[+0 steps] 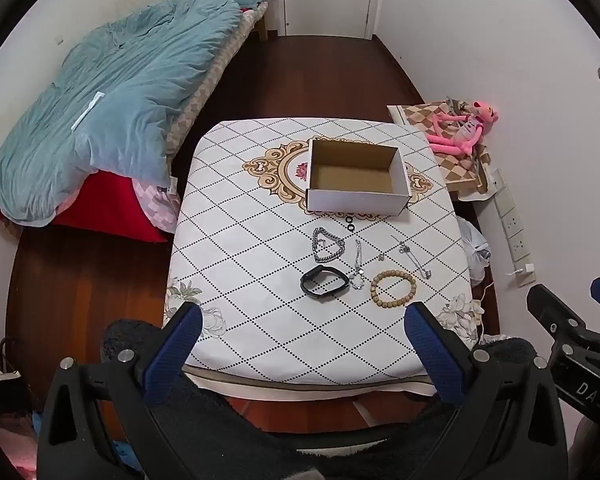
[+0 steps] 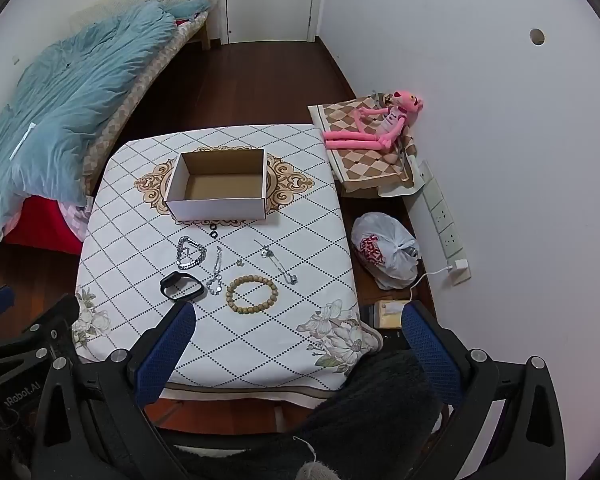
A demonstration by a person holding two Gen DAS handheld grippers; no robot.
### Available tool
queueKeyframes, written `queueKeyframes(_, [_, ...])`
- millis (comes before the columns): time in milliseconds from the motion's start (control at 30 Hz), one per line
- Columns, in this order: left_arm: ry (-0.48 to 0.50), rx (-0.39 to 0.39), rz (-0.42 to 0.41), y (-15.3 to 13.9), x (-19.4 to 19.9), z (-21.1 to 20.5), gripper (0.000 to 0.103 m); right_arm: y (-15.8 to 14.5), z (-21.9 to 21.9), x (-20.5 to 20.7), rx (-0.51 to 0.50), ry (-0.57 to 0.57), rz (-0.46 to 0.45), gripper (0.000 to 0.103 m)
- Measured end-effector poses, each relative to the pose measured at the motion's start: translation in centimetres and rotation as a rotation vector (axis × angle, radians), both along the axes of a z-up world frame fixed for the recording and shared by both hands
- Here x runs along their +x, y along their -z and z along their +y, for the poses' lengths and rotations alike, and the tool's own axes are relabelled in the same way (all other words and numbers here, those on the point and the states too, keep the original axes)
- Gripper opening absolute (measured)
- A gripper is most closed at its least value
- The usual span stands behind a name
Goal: Organize jewelry
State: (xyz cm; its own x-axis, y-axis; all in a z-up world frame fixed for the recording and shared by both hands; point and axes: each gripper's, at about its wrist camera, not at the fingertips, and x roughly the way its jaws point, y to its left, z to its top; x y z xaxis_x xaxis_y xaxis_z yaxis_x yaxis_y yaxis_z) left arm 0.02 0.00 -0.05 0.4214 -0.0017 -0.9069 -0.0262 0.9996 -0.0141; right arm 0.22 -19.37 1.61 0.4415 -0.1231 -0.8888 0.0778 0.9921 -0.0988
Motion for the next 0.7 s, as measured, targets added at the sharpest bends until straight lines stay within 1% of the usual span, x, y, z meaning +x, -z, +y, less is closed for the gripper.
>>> queueKeyframes(567, [0.0, -0.005, -0.019, -0.7, 0.1, 0.0, 0.103, -0.4, 0.1, -0.1, -0.005, 0.0, -0.009, 0.103])
queueKeyframes(700, [0.002, -0.003, -0.028, -1.4, 0.0, -0.3, 0.103, -0.8, 0.1, -0.2, -0.002, -0.001, -0.012, 0.103])
